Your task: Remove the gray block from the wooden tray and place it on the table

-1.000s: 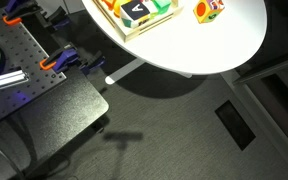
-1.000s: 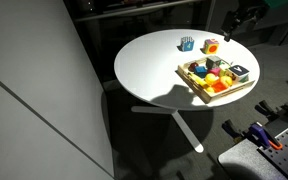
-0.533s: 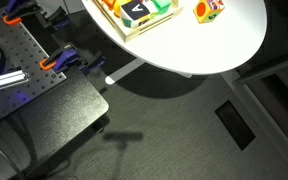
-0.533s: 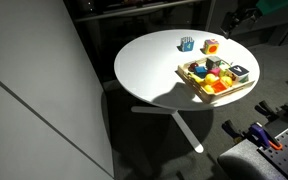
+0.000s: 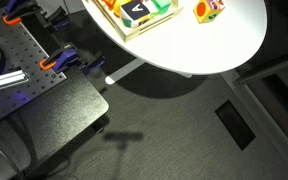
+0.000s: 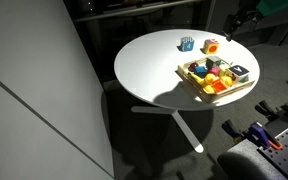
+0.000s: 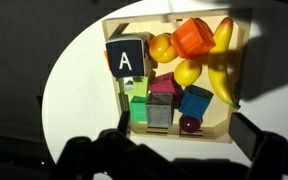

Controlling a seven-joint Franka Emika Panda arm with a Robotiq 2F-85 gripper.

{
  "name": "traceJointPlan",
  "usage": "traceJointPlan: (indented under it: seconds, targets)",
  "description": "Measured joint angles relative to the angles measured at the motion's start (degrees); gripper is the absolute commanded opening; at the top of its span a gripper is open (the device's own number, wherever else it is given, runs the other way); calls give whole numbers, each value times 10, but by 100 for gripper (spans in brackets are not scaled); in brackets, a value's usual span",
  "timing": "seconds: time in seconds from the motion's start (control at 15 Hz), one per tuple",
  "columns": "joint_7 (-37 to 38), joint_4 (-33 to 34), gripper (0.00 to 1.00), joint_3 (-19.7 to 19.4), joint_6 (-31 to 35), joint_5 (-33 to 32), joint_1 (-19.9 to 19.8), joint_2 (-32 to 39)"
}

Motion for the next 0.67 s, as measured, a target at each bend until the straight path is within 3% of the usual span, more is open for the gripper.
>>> traceJointPlan:
  seconds: [0.4, 0.67]
  targets:
    - [0, 21, 100, -31, 3, 0, -13, 50]
    - [0, 36, 100, -50, 56, -2, -14, 96]
